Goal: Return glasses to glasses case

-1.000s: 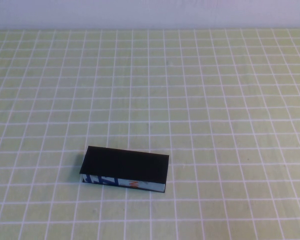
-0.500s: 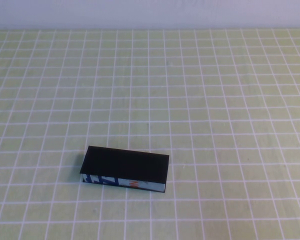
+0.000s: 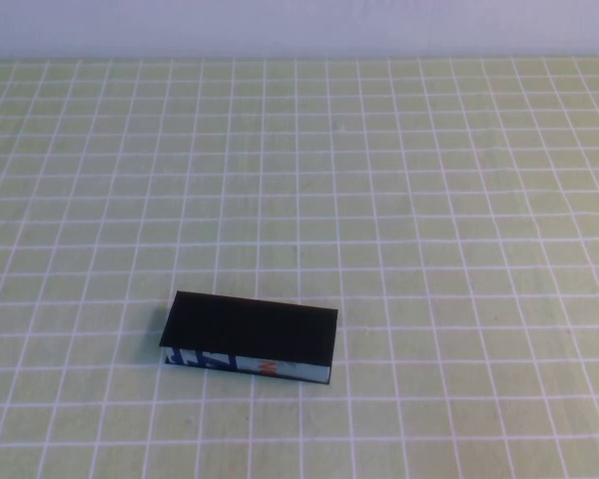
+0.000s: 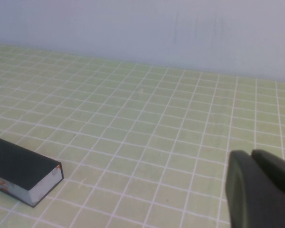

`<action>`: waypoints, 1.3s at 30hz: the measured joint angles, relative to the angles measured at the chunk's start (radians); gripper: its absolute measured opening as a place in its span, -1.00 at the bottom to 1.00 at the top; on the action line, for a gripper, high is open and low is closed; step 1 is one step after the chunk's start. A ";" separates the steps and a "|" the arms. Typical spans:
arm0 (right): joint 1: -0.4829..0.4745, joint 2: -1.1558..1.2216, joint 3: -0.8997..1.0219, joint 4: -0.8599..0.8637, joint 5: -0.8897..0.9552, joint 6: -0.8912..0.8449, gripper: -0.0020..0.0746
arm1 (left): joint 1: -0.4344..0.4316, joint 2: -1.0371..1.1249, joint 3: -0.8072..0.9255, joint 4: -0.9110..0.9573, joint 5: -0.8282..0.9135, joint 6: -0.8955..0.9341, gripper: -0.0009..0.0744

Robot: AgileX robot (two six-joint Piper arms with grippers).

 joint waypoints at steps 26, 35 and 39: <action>0.000 0.000 0.000 0.003 0.002 0.000 -0.99 | 0.000 -0.005 0.084 0.000 0.015 -0.009 -0.98; 0.000 0.000 0.000 0.003 0.002 0.000 -0.99 | 0.000 -0.005 0.084 0.000 0.011 -0.009 -0.98; 0.000 0.000 0.000 0.003 0.002 0.000 -0.99 | 0.000 -0.005 0.084 0.000 0.011 -0.009 -0.98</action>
